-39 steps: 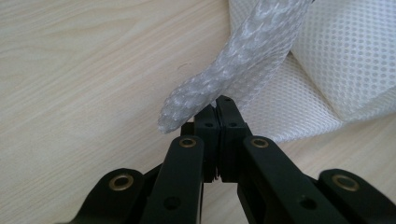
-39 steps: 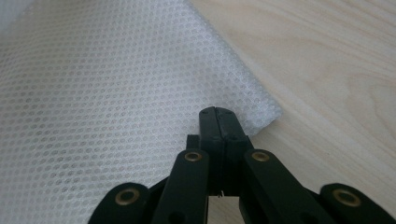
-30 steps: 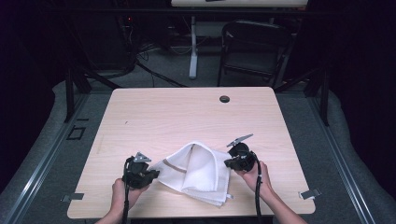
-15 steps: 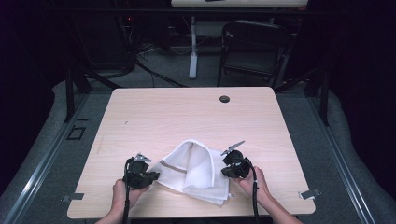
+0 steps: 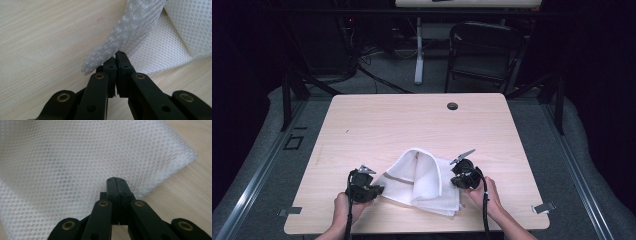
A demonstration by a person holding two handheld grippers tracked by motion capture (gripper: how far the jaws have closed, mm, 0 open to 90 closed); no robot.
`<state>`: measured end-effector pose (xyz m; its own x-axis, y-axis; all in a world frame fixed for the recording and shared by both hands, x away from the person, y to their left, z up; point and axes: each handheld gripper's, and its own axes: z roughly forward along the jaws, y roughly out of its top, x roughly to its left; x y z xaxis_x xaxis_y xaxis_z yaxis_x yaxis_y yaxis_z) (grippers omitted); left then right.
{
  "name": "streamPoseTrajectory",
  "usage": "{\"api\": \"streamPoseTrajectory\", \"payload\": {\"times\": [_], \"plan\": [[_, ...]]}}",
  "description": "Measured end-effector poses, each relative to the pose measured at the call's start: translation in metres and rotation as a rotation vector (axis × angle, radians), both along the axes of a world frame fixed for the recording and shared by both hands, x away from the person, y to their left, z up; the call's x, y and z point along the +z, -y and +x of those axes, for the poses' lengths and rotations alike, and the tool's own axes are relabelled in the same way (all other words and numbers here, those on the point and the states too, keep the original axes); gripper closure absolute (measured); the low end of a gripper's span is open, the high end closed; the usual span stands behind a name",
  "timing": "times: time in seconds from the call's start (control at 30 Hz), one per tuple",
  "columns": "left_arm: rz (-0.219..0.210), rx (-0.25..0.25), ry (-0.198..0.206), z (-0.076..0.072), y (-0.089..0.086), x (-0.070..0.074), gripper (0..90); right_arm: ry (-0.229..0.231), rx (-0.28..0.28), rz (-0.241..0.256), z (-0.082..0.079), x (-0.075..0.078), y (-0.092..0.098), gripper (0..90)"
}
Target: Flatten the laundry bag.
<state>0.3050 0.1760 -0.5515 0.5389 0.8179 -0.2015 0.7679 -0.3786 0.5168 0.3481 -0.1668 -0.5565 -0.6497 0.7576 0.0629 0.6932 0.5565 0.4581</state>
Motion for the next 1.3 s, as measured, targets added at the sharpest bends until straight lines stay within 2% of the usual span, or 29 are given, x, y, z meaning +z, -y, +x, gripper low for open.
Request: {"api": "streamPoseTrajectory", "payload": {"times": [0.03,0.13,0.33,0.4,0.43,0.47,0.5,0.53,0.57,0.7,0.73,0.77,0.8,0.87,0.9,0.93,0.97,1.07,1.1,1.13,1.2,1.3], "plan": [[0.000,0.000,-0.003,0.000,0.000,0.000,88.2,0.006,-0.011,0.015,0.000,-0.001,0.000,90.0],[-0.005,0.006,-0.010,-0.001,-0.002,0.000,88.2,0.008,-0.015,0.016,0.000,-0.001,0.000,90.0],[-0.031,0.019,-0.028,-0.003,-0.004,0.001,88.1,0.003,0.001,-0.005,0.002,0.000,0.001,90.0],[-0.073,0.037,-0.065,-0.003,-0.008,0.000,88.2,0.007,-0.006,-0.008,0.002,0.000,0.000,90.0],[-0.083,0.046,-0.075,-0.003,-0.010,-0.001,88.1,0.015,-0.018,0.016,0.001,-0.001,0.000,90.0],[-0.096,0.055,-0.083,-0.003,-0.011,-0.001,88.1,0.008,-0.011,0.011,0.002,-0.001,0.000,90.0],[-0.094,0.053,-0.092,-0.003,-0.012,-0.001,88.1,0.005,-0.006,0.002,0.003,0.000,0.001,90.0],[-0.088,0.055,-0.089,-0.003,-0.012,-0.001,87.9,0.029,-0.036,0.038,0.001,-0.004,-0.001,90.0],[-0.086,0.063,-0.088,-0.004,-0.012,-0.001,87.7,0.031,-0.037,0.041,0.001,-0.004,-0.001,90.0],[-0.038,0.061,-0.060,-0.005,-0.011,0.002,83.8,0.028,-0.033,0.036,0.001,-0.003,-0.001,90.0],[-0.014,0.069,-0.054,-0.005,-0.012,0.002,83.4,0.031,-0.039,0.043,0.001,-0.004,-0.001,90.0],[-0.009,0.081,-0.053,-0.004,-0.014,0.002,83.7,0.025,-0.028,0.028,0.001,-0.003,-0.001,90.0],[-0.002,0.098,-0.058,-0.002,-0.017,0.002,82.0,0.016,-0.020,0.020,0.002,-0.002,0.000,90.0],[0.007,0.099,-0.045,-0.001,-0.022,0.005,74.6,0.030,-0.036,0.048,0.001,-0.004,0.000,90.0],[0.014,0.095,-0.034,-0.001,-0.022,0.006,69.4,0.006,-0.003,0.001,0.003,0.000,0.002,90.0],[0.013,0.093,-0.024,-0.002,-0.021,0.008,62.2,0.030,-0.039,0.053,0.001,-0.004,0.000,90.0],[-0.001,0.093,-0.030,-0.002,-0.021,0.011,53.4,0.018,-0.013,0.021,0.002,-0.002,0.001,90.0],[0.019,0.089,0.014,-0.006,-0.019,0.018,42.0,0.014,-0.013,0.023,0.002,-0.002,0.000,90.0],[0.027,0.091,0.019,-0.006,-0.018,0.018,39.5,0.026,-0.003,0.024,0.003,-0.002,0.001,90.0],[0.037,0.084,0.023,-0.006,-0.018,0.019,37.7,0.018,0.011,0.000,0.004,-0.001,0.001,90.0],[0.034,0.089,0.026,-0.006,-0.019,0.019,37.2,0.019,0.006,0.023,0.004,-0.002,0.001,90.0],[0.017,0.091,0.029,-0.007,-0.020,0.020,36.4,0.003,0.043,0.005,0.006,0.000,0.004,90.0]]}}
